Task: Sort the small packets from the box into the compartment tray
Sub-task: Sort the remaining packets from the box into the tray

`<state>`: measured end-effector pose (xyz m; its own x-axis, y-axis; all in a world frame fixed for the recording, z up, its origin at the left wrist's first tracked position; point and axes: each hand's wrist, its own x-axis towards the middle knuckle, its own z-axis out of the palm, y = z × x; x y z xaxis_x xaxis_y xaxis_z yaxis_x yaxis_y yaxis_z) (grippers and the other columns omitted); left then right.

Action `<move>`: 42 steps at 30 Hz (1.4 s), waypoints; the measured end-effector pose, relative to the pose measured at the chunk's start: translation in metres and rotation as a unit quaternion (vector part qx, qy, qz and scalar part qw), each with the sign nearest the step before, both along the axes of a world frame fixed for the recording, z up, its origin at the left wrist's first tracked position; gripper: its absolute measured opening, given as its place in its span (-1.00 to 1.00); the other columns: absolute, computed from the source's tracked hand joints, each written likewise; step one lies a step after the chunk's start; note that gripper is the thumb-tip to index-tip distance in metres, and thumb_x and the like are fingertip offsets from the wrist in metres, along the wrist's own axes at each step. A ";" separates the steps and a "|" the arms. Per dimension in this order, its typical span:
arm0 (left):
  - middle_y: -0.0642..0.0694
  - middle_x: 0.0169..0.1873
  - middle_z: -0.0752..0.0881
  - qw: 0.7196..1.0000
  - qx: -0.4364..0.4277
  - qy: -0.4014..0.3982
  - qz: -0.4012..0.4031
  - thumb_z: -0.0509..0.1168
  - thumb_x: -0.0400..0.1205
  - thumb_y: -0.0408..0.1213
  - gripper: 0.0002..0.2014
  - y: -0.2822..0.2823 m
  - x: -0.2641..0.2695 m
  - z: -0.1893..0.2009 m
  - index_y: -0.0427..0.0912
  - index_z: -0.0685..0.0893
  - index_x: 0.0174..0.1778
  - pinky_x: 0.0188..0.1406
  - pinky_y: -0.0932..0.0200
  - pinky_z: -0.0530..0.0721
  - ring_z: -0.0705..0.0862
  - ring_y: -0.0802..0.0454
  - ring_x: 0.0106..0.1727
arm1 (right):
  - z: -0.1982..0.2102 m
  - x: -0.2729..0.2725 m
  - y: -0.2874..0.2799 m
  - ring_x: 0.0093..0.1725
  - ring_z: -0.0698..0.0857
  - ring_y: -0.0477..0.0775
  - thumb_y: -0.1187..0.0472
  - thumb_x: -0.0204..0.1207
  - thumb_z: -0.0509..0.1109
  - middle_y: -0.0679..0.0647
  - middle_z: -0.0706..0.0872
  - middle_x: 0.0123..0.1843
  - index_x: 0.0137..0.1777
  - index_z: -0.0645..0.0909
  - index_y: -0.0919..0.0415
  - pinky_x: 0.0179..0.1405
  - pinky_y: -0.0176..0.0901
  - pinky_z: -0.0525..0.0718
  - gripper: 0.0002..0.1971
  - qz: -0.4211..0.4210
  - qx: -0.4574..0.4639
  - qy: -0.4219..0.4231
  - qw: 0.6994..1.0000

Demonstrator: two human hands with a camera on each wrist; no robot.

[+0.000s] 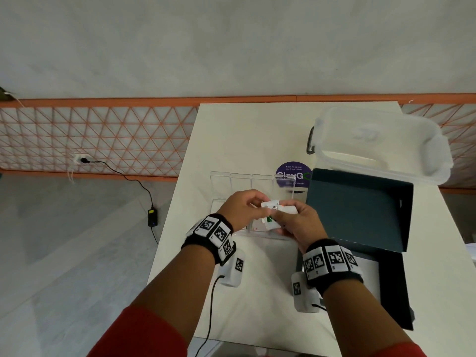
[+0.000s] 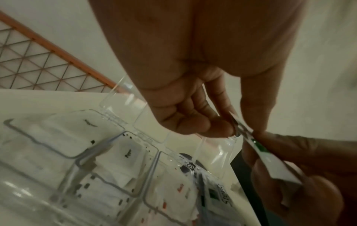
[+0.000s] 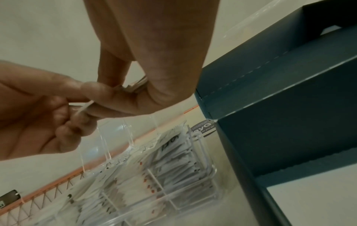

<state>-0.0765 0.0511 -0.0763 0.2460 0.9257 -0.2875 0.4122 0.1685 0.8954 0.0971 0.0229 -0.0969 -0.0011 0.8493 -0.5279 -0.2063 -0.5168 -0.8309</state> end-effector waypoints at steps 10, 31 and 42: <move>-0.03 -0.24 0.80 0.993 -0.011 -0.011 0.117 0.34 0.60 -0.38 -0.86 -0.003 -0.006 -0.006 -0.06 0.57 -0.19 -0.43 0.35 0.63 0.75 0.20 -0.37 | 0.007 0.004 -0.008 -0.29 0.83 0.15 0.41 0.57 0.39 0.20 0.87 -0.14 0.01 0.71 0.24 -0.45 -0.18 0.75 -0.88 -0.030 0.000 0.019 0.999; -0.09 0.17 0.67 0.983 0.055 0.171 0.040 0.43 0.56 -0.35 -0.73 0.005 0.060 -0.026 -0.12 0.73 0.18 0.13 0.27 0.51 0.65 0.00 0.16 | -0.006 0.066 -0.020 -0.23 0.84 0.23 0.41 0.57 0.37 0.34 0.80 -0.02 0.10 0.69 0.24 -0.49 -0.22 0.68 -0.83 -0.167 -0.005 0.032 0.985; -0.06 0.20 0.56 0.896 0.133 0.412 -0.097 0.33 0.59 0.01 -0.70 0.006 0.075 -0.041 -0.02 0.68 0.18 0.22 -0.05 0.46 0.51 -0.11 0.20 | -0.008 0.066 -0.013 -0.23 0.83 0.23 0.41 0.61 0.36 0.32 0.80 -0.01 0.08 0.70 0.21 -0.46 -0.19 0.71 -0.85 -0.147 -0.011 0.059 0.987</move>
